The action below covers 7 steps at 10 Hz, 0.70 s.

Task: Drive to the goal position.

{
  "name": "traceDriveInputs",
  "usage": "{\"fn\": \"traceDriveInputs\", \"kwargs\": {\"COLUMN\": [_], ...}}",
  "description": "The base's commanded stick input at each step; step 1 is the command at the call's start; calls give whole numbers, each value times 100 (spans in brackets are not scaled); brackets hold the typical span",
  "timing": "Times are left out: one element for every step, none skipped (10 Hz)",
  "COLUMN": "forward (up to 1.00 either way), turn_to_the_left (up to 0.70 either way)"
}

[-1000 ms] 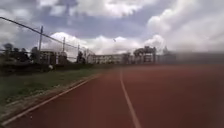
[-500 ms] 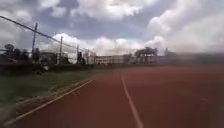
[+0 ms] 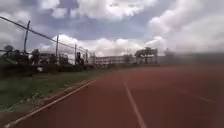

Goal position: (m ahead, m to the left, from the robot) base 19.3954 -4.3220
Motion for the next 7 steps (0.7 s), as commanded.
{"fn": "traceDriveInputs", "kwargs": {"forward": [100,100,100,100,100,100,100], "turn_to_the_left": [0,0,-5,-8,0,0,-25]}}
